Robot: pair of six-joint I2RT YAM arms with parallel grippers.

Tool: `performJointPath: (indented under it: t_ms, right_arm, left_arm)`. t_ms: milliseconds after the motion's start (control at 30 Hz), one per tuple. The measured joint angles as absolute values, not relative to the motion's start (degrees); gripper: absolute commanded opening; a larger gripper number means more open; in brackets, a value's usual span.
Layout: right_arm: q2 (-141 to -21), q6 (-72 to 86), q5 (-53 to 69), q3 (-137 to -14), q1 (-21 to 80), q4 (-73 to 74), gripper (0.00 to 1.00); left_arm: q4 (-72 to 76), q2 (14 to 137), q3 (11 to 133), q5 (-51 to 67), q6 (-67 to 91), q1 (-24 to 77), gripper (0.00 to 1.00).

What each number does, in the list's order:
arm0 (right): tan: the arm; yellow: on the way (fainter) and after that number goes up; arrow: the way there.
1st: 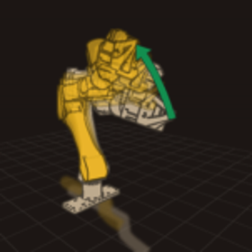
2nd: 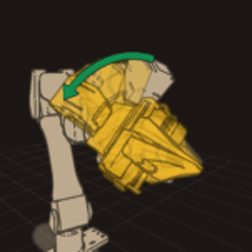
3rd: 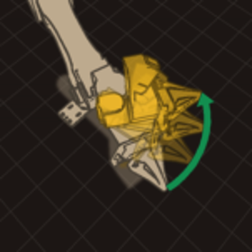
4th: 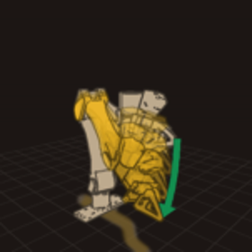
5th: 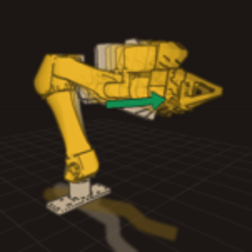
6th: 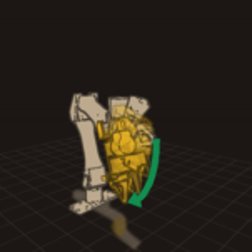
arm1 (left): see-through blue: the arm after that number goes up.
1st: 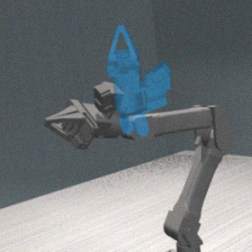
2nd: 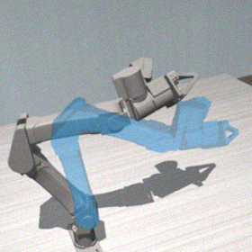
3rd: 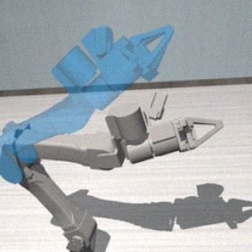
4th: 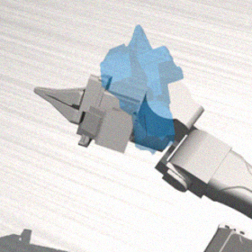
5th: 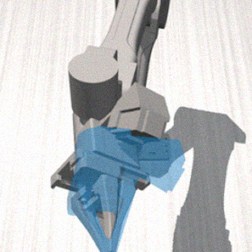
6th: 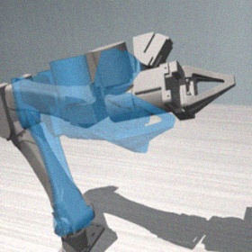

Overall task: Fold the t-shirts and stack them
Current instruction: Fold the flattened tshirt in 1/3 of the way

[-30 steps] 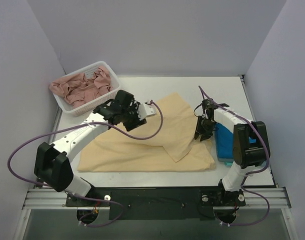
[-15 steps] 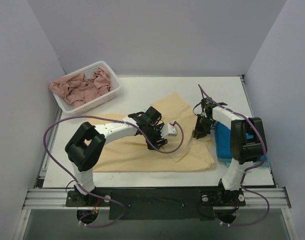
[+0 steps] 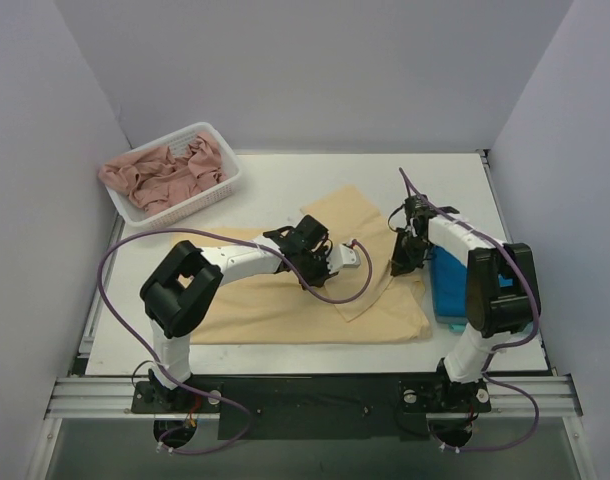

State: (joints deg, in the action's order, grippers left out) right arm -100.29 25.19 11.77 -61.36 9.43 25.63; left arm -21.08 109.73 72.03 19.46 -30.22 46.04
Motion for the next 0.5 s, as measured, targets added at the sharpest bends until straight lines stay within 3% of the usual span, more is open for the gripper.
performJointPath:
  t_ms: [500]
  right_arm:
    - [-84.36, 25.93, 11.35, -52.42, 9.47, 31.81, 0.00]
  left_arm:
    - [-20.71, 109.73, 72.03, 16.16, -27.51, 45.41, 0.00]
